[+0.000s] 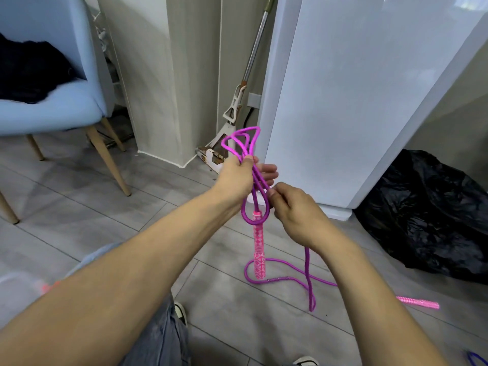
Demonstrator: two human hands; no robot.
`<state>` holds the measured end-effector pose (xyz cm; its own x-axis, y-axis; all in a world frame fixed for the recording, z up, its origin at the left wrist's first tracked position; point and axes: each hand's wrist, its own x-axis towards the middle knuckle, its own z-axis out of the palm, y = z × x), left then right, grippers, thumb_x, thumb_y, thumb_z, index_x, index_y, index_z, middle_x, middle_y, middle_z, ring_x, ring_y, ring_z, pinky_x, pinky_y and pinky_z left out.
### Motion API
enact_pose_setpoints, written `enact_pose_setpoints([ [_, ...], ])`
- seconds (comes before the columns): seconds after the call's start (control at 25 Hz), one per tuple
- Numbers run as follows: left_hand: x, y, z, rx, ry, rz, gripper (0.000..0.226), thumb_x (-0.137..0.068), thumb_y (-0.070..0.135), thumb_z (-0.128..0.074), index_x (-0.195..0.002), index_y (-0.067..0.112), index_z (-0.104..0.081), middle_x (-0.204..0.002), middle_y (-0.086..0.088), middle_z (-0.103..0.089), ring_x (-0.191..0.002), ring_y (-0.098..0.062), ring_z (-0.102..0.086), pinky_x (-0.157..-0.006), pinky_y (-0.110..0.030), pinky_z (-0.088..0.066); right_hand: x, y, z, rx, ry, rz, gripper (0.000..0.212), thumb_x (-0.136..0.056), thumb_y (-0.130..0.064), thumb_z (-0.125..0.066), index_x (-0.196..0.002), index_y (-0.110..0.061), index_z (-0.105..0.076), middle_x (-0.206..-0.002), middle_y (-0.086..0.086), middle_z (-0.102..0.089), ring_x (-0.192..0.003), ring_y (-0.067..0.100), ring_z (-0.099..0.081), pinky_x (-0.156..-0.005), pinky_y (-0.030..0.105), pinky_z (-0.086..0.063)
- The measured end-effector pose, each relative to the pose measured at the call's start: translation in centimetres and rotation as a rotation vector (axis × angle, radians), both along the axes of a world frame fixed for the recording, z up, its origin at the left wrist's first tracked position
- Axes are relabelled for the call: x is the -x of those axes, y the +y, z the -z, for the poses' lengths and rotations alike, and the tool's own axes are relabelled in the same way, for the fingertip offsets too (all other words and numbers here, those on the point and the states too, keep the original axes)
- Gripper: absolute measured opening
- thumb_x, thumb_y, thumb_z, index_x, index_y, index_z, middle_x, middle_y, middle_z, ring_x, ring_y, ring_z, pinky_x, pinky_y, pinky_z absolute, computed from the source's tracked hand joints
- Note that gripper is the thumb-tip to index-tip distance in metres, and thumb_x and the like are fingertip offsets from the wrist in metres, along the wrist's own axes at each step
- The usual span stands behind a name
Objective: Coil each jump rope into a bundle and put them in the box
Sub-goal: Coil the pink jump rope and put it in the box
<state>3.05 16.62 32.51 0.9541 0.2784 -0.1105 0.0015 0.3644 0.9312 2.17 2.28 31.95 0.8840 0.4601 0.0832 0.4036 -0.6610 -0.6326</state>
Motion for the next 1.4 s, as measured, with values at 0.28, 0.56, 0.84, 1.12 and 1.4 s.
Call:
enact_pose_setpoints([
  [0.28,-2.3,4.4,-0.3,0.307,0.072,-0.19,0.024,-0.104,0.006,-0.029,-0.085,0.01,-0.043,-0.059,0.0,-0.042,-0.037,-0.009,-0.036,-0.04,-0.02,-0.042,0.6,-4.0,-2.7,0.067,0.643,-0.24,0.04,-0.108,-0.03,-0.04,-0.095,-0.003,-0.066,-0.058,0.003,-0.036,-0.05,0.017,-0.03,-0.051,0.027,-0.029],
  [0.56,-1.5,5.4,-0.8,-0.251,0.023,-0.149,0.021,-0.107,0.015,-0.03,-0.095,0.011,-0.047,-0.075,-0.005,-0.056,-0.046,-0.012,-0.047,-0.046,-0.029,-0.047,-0.4,-6.3,-3.2,0.1,0.49,-0.095,0.035,-0.106,-0.028,-0.045,-0.088,-0.008,-0.068,-0.059,-0.002,-0.038,-0.05,0.016,-0.03,-0.049,0.023,-0.026],
  [0.84,1.1,0.4,0.4,-0.63,-0.068,0.36,0.024,-0.106,0.029,-0.037,-0.1,0.009,-0.049,-0.096,-0.016,-0.072,-0.088,-0.028,-0.073,-0.082,-0.05,-0.059,-0.7,-3.3,-2.6,0.01,0.178,-0.077,0.036,-0.106,-0.034,-0.043,-0.081,-0.017,-0.063,-0.063,-0.006,-0.047,-0.048,0.003,-0.038,-0.053,0.02,-0.033],
  [1.12,1.4,-1.2,1.5,-0.916,-0.169,0.411,0.027,-0.105,0.029,-0.033,-0.099,0.006,-0.045,-0.078,-0.007,-0.058,-0.059,-0.021,-0.064,-0.069,-0.047,-0.059,-0.9,-3.2,-2.2,-0.016,0.11,0.046,0.037,-0.105,-0.035,-0.044,-0.075,-0.02,-0.058,-0.067,-0.003,-0.054,-0.048,0.003,-0.042,-0.054,0.022,-0.035],
  [1.4,0.8,2.6,-1.3,-1.111,-0.182,0.379,0.028,-0.105,0.035,-0.038,-0.094,0.018,-0.057,-0.077,0.002,-0.055,-0.063,-0.016,-0.06,-0.064,-0.036,-0.058,-0.6,-4.7,-3.8,-0.213,0.189,0.111,0.036,-0.099,-0.036,-0.059,-0.07,-0.016,-0.06,-0.041,-0.016,-0.042,-0.039,0.002,-0.038,-0.047,0.013,-0.026],
])
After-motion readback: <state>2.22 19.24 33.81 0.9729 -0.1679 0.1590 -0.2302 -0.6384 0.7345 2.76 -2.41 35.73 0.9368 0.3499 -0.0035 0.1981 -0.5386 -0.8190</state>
